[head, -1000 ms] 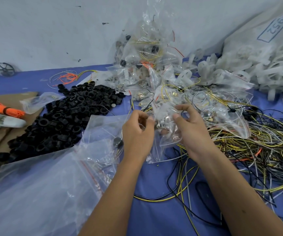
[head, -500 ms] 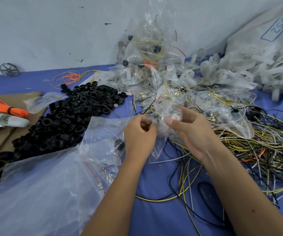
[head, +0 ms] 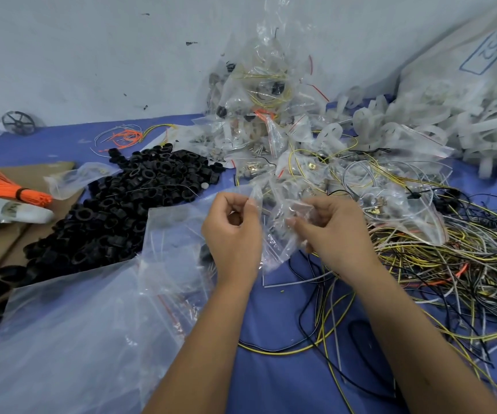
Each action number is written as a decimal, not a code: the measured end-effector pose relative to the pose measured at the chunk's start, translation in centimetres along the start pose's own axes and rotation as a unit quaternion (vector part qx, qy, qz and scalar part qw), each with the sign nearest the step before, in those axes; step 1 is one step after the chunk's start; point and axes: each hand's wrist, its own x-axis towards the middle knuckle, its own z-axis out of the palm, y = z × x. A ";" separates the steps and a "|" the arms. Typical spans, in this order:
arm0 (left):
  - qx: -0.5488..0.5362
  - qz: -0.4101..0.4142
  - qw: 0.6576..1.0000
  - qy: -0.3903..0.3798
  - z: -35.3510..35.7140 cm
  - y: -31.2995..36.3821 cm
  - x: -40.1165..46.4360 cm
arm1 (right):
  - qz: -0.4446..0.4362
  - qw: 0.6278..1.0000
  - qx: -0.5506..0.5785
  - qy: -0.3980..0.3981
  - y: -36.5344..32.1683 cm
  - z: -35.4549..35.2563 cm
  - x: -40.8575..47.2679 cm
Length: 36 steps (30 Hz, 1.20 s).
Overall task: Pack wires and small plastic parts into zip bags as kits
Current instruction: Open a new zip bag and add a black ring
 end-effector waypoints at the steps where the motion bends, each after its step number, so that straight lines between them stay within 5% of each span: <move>1: 0.014 0.031 0.999 -0.002 0.0 0.2 -0.1 | -0.014 0.998 -0.064 0.003 0.3 0.0 0.0; 4: 0.082 0.136 0.987 -0.033 0.3 0.6 -0.8 | -0.080 0.980 -0.183 0.005 0.1 0.3 -0.1; 9: 0.176 0.307 0.934 -0.056 0.5 1.3 -1.4 | -0.037 0.995 0.055 -0.079 -0.4 0.7 -0.3; 12: 0.188 0.364 0.910 -0.071 0.8 1.5 -2.1 | -0.046 0.991 0.054 -0.115 -0.8 1.1 -0.7; 16: 0.169 0.365 0.909 -0.107 1.3 1.6 -3.1 | 0.016 0.974 0.148 -0.172 -0.9 0.9 -1.1; 19: 0.145 0.367 0.911 -0.114 1.6 1.7 -3.4 | 0.104 0.922 0.306 -0.213 -0.3 0.9 -1.0; 23: 0.138 0.354 0.918 -0.116 1.6 1.9 -3.6 | 0.164 0.887 0.370 -0.221 -0.6 1.2 -0.8; 28: 0.125 0.322 0.935 -0.074 1.5 2.0 -3.4 | 0.226 0.788 0.518 -0.244 -2.0 1.6 -0.7; 33: 0.121 0.303 0.943 -0.067 1.4 1.6 -3.3 | 0.184 0.864 0.411 -0.226 -1.7 2.6 -1.2; 36: 0.122 0.301 0.944 -0.061 1.4 1.5 -3.2 | 0.218 0.854 0.421 -0.216 -2.1 2.5 -1.2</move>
